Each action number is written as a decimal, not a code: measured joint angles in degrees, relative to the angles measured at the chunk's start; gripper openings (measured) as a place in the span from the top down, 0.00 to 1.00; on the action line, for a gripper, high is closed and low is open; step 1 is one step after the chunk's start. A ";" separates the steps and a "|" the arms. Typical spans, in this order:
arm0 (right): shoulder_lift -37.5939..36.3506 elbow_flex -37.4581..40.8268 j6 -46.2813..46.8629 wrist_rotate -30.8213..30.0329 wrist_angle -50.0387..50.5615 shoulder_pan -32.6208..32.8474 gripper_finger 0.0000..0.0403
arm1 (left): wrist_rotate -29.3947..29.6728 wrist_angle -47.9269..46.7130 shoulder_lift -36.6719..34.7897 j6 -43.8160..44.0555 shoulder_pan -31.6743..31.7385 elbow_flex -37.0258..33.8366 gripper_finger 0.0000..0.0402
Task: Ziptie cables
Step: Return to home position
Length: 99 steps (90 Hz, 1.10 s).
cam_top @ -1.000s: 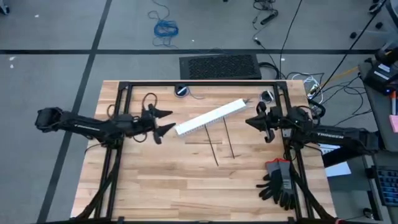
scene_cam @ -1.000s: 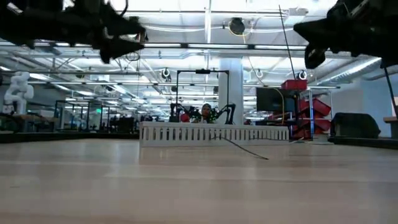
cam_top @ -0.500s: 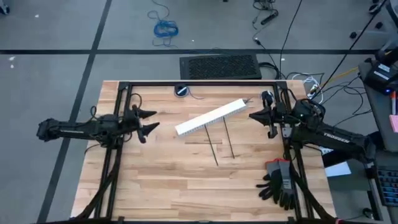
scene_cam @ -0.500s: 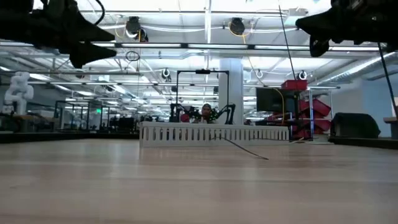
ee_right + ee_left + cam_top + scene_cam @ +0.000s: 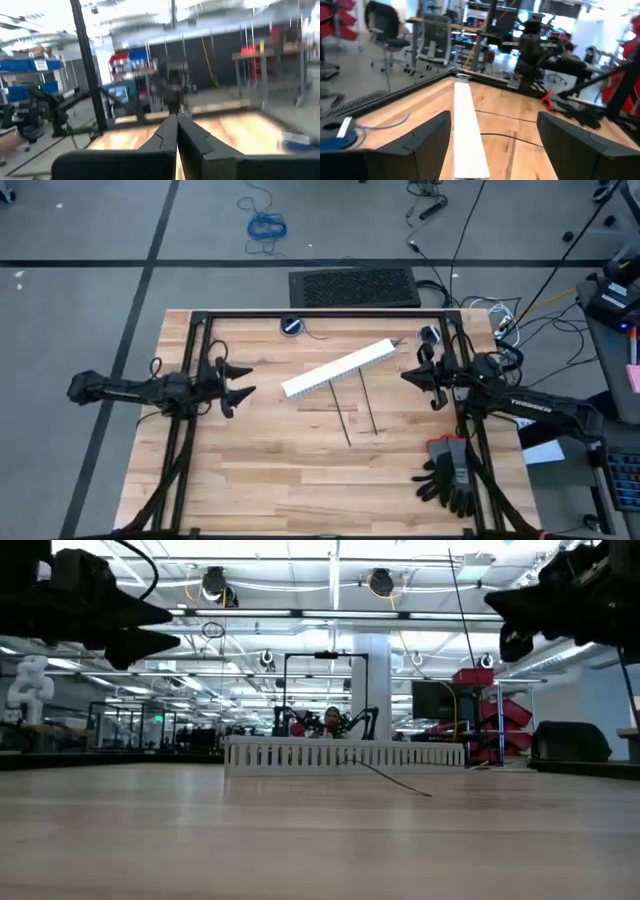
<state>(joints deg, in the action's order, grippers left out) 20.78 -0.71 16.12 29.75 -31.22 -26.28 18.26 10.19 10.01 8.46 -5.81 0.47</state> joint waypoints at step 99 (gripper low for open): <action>5.38 -0.07 -0.76 24.84 -12.79 -19.42 1.00 | -0.81 -0.80 -3.70 -5.82 -3.03 -0.02 0.27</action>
<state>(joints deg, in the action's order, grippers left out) 26.16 -0.78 15.36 54.59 -44.00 -45.70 17.45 9.39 6.30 2.64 -8.84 0.45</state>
